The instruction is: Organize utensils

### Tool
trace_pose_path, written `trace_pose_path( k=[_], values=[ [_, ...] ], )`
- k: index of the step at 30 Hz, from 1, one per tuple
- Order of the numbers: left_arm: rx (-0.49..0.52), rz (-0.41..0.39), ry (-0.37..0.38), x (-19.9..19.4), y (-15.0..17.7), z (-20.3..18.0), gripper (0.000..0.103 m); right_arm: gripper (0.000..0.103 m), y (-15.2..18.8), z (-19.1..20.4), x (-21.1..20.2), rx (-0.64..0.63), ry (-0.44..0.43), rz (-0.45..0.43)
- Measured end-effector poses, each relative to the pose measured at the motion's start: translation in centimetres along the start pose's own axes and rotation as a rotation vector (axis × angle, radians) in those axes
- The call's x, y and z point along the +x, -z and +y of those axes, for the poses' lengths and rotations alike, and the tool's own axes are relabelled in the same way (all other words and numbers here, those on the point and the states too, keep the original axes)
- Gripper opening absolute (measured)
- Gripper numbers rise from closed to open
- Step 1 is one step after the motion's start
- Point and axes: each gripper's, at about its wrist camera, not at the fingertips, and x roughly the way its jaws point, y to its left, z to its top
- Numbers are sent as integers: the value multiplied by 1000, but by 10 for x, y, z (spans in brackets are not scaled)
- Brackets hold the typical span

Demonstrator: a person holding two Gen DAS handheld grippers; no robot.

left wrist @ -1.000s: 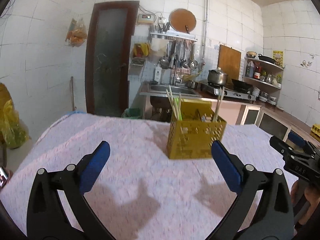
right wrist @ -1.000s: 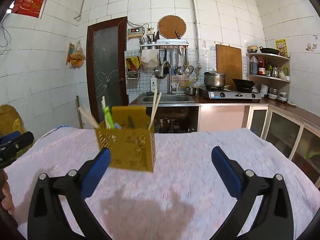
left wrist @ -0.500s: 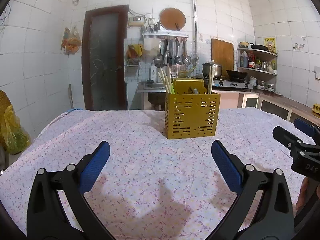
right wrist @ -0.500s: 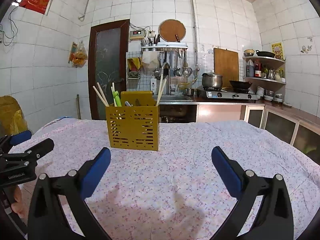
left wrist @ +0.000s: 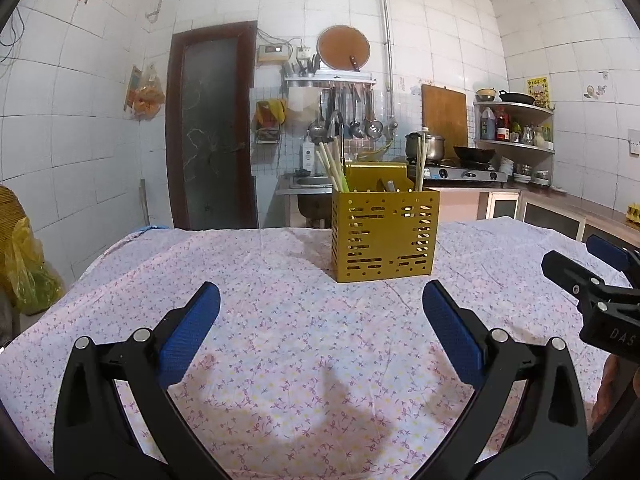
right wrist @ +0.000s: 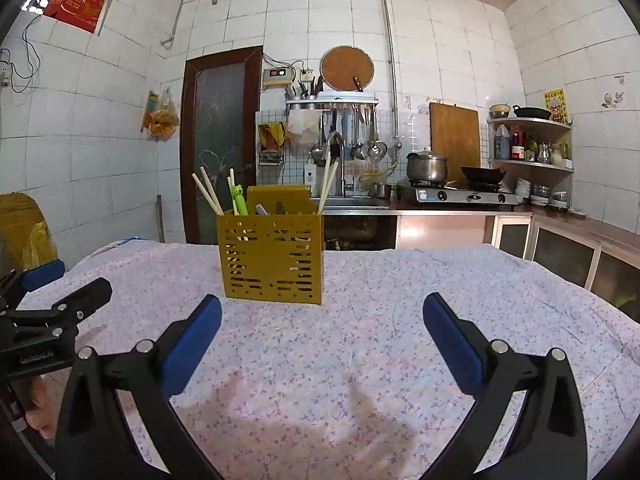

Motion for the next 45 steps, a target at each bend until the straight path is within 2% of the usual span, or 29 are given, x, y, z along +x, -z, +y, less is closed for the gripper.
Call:
trace_pose_path(
  k=[45],
  values=[
    [-59,-5,-29,-5,0,9,98,98,-3,0,-4,-17,23,-4]
  ],
)
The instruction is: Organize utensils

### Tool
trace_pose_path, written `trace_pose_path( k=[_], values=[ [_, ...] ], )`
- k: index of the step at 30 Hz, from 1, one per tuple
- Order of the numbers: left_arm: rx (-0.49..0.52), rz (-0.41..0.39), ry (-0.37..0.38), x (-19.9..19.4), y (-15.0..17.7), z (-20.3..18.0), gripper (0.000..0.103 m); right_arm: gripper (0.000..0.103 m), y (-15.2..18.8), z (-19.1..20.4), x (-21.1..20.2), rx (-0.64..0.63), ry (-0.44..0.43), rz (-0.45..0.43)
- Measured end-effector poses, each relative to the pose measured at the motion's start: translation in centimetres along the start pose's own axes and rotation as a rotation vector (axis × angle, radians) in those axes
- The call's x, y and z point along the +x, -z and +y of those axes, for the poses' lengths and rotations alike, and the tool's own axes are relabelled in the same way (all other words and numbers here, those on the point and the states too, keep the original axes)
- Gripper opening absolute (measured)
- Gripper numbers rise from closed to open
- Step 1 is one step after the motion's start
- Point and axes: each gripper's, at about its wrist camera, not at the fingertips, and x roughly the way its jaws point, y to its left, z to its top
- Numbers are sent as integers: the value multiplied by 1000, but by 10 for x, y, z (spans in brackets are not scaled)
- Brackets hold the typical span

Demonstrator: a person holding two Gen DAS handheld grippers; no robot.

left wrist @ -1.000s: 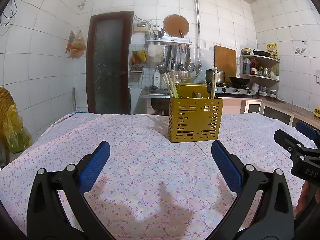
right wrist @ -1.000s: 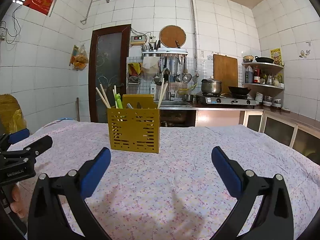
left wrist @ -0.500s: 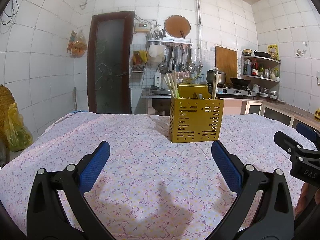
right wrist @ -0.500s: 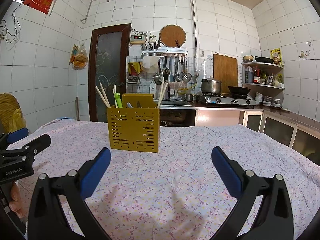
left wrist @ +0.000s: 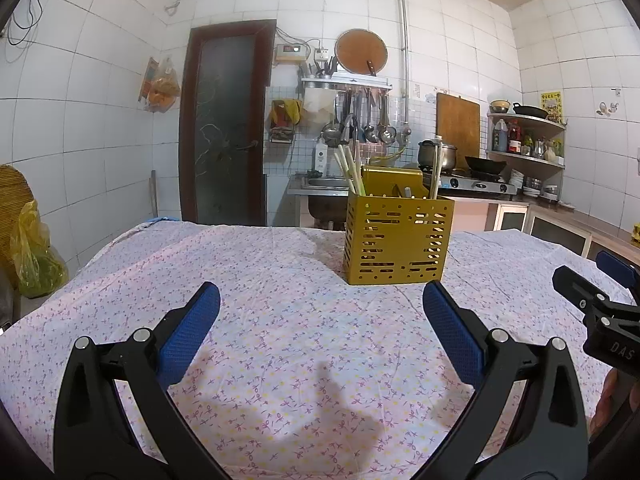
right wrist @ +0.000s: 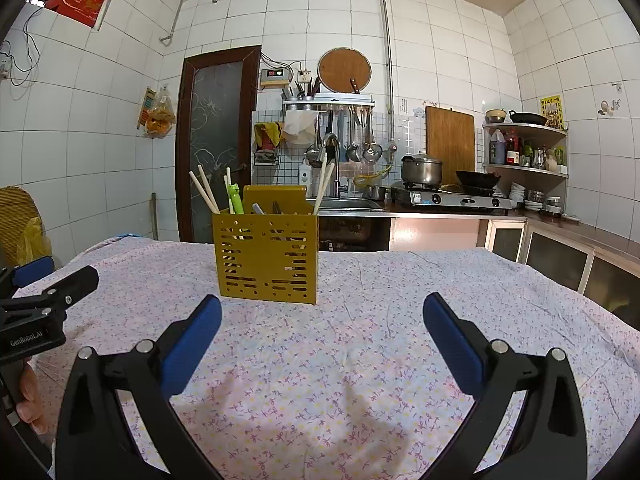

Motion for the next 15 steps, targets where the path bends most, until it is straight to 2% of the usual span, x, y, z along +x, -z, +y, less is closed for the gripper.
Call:
trace_pose_path(
  k=[15],
  values=[
    [2,-7,2,-1,-1,1,98,98,2,-1,1,1,2,3]
  ],
)
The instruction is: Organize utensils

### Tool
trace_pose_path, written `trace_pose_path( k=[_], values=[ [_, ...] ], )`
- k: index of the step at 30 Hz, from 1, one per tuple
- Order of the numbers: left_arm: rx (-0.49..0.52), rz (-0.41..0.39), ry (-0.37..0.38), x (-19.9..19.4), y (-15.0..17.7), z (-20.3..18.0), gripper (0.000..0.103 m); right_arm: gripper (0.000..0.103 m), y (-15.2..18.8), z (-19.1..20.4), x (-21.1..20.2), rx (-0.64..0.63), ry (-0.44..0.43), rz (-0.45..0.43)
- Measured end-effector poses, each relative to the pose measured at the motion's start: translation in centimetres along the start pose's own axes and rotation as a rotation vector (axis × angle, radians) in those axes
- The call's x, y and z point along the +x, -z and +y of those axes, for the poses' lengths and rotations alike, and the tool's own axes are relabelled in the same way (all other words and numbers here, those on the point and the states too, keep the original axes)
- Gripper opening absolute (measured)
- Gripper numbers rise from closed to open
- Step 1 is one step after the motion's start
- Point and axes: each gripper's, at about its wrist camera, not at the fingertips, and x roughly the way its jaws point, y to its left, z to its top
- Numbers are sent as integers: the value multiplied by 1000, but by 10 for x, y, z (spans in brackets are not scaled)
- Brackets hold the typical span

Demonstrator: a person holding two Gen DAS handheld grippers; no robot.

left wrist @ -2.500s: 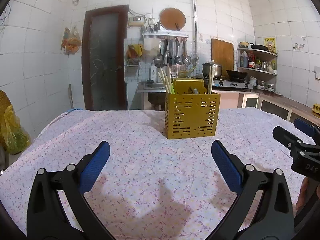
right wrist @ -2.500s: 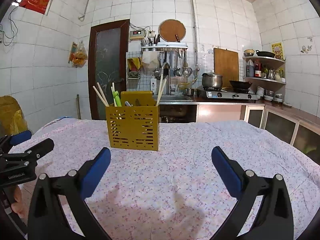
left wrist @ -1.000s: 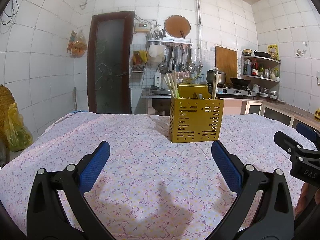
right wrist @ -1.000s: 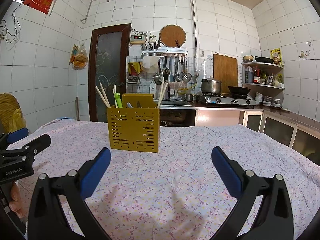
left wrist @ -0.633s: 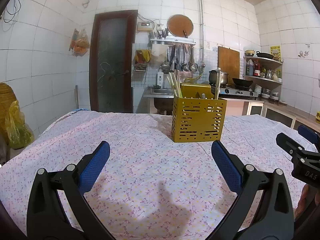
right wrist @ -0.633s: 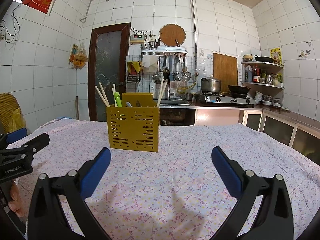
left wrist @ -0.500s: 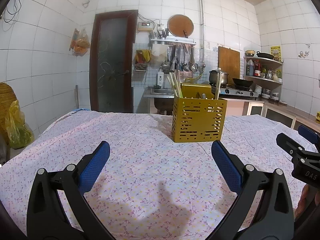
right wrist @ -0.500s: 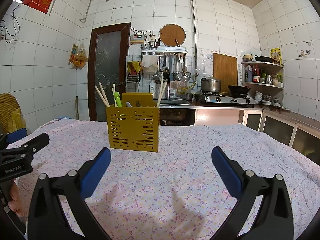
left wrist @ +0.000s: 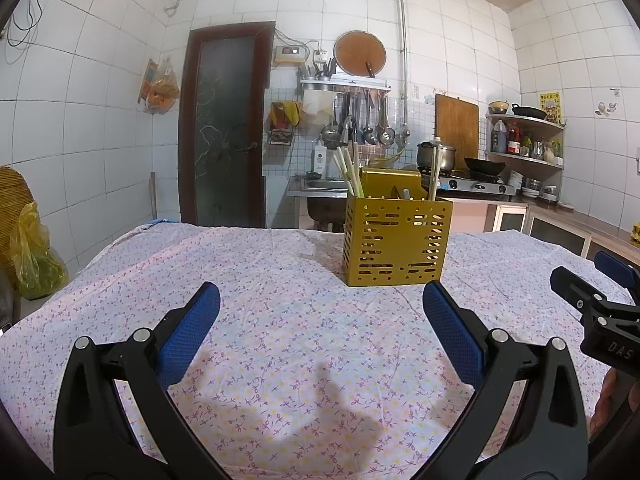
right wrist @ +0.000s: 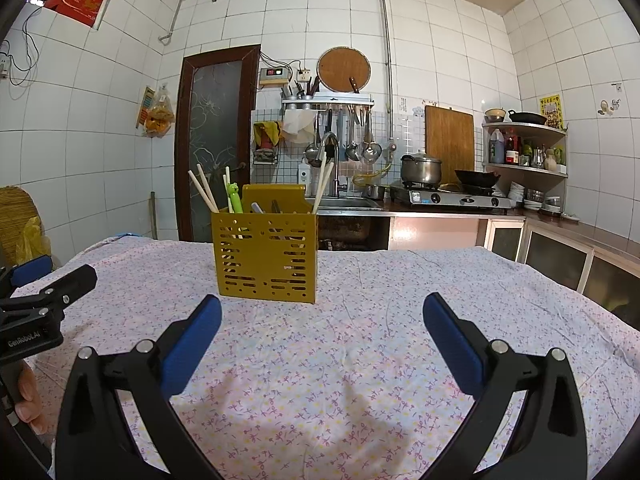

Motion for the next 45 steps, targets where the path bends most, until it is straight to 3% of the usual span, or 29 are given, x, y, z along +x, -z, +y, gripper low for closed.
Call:
trace_pose_path(
  k=[45],
  values=[
    [8,-5,-23,-3,-1,-3,98,98,0,-4,-3,-4,18,0]
  ],
)
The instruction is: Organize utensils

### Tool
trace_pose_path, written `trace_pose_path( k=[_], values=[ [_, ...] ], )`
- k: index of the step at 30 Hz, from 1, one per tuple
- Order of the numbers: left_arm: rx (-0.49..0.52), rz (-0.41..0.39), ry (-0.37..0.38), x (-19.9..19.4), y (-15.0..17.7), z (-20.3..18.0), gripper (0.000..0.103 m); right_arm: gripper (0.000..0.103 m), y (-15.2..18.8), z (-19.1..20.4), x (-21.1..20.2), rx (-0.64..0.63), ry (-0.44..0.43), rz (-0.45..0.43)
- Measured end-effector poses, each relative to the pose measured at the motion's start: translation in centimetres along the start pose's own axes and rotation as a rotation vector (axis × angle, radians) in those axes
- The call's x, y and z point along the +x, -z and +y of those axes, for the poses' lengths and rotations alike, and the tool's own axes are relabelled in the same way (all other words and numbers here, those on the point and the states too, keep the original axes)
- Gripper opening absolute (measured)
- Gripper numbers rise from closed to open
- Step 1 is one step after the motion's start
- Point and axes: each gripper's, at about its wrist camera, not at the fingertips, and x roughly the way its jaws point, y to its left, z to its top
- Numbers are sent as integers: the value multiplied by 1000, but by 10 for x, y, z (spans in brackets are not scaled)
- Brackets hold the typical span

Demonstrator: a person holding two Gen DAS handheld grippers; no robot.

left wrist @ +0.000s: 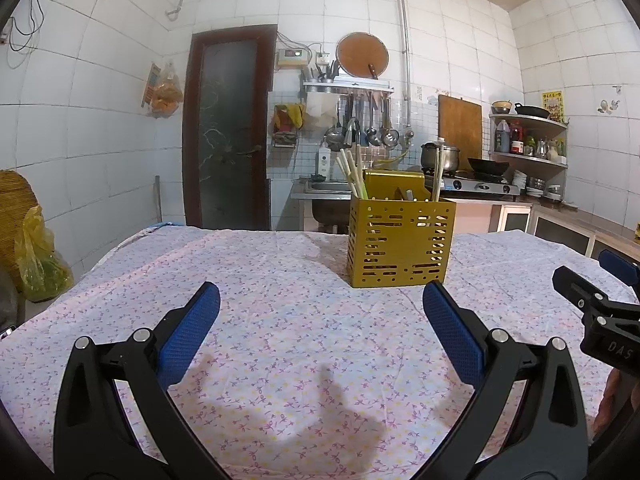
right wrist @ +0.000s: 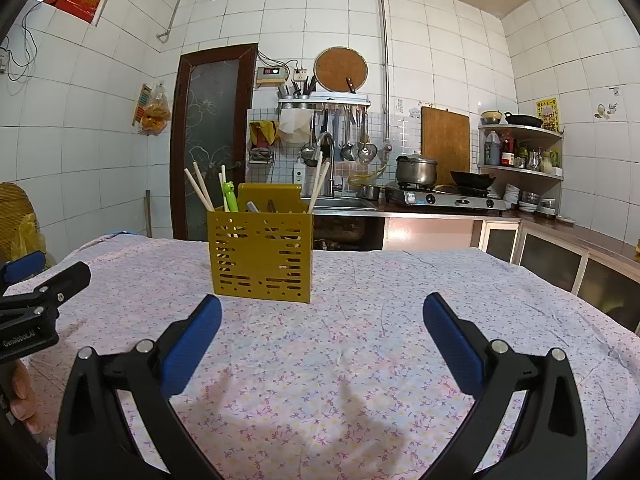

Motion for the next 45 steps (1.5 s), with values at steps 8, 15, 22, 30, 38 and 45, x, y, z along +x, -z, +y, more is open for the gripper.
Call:
trace_pose_path(
  k=[8,15,22,30,38,45],
  values=[
    [-5,5,0,2,0,2,98,98,-1,-3,-1,1,11,4],
    [-6,5,0,2,0,2,98,98,-1,-2,-1,-1,10,4],
    [-8,3,0,2,2,2,98,98,-1,-2,-1,-2,14,4],
    [-8,3,1,2,1,3,98,98,-1,-2,-1,-2,14,4],
    [-7,3,0,2,2,3,98,98,-1,-2,-1,-3,13,4],
    [-8,3,0,2,2,3,98,98,-1,-3,-1,-3,14,4]
  ],
)
